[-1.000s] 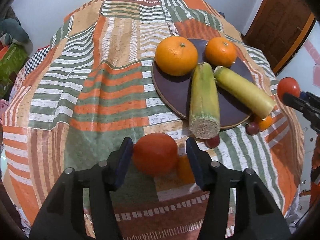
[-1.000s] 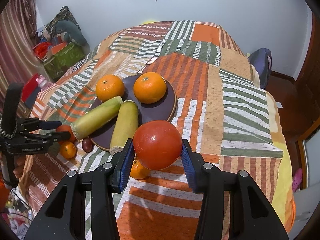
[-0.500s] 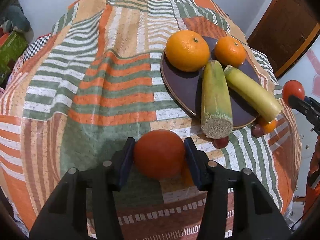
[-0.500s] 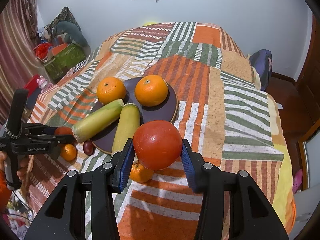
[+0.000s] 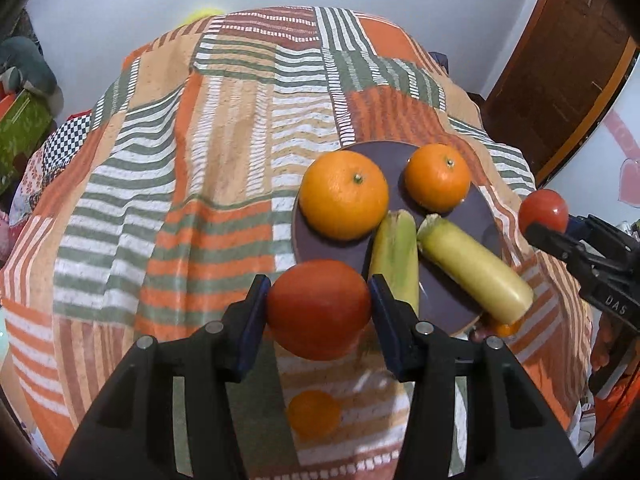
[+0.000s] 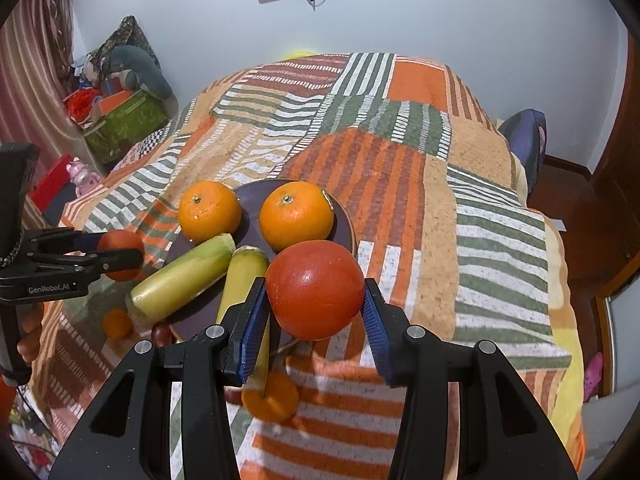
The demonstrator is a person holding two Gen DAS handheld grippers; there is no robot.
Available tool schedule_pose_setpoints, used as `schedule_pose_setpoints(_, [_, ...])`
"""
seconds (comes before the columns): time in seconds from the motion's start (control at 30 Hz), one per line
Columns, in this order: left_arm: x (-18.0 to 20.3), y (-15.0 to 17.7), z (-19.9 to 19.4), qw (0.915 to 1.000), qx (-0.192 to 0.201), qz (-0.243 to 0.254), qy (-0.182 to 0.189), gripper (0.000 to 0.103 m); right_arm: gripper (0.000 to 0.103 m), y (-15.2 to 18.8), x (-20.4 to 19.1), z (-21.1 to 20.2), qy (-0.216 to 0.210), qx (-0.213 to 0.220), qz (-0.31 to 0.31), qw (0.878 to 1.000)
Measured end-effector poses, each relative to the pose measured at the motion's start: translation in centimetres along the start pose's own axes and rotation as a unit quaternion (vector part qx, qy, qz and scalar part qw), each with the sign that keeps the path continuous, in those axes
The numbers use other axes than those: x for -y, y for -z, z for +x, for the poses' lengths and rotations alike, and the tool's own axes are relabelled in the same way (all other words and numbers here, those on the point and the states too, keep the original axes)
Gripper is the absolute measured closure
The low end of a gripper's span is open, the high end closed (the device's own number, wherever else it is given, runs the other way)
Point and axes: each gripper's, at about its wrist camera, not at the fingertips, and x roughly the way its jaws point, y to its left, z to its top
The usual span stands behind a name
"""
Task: Organize fruits
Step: 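Set both tomatoes on the purple plate and open both grippers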
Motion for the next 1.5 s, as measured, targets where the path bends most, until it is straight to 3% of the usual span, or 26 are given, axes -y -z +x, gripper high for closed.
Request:
schedule_pose_setpoints(0.5, [0.4,-2.1,3.8,0.9997,-0.016,-0.019,0.006,0.053,0.060,-1.0,0.3,4.0,-0.005,-0.029,0.005,1.000])
schedule_pose_setpoints(1.03, [0.2,-2.4,4.4,0.9990,-0.027,-0.035,-0.003,0.053,0.057,-1.3,-0.9,4.4,-0.019,-0.036,-0.005,0.999])
schedule_pose_setpoints(1.2, [0.4,-2.1,3.7,0.9994,-0.021,-0.025,-0.011,0.046,0.057,-1.3,-0.9,4.0,-0.021,-0.036,-0.006,0.999])
schedule_pose_setpoints(1.27, [0.2,-2.0,3.0,0.9994,-0.015,-0.030,-0.003,0.029,0.056,-1.3,-0.8,3.7,-0.020,-0.034,-0.005,0.999])
schedule_pose_setpoints(1.5, [0.5,-1.3,-0.4,0.9996,0.009,-0.025,-0.004,0.027,0.049,-0.9,-0.6,1.3,-0.013,-0.014,0.002,1.000])
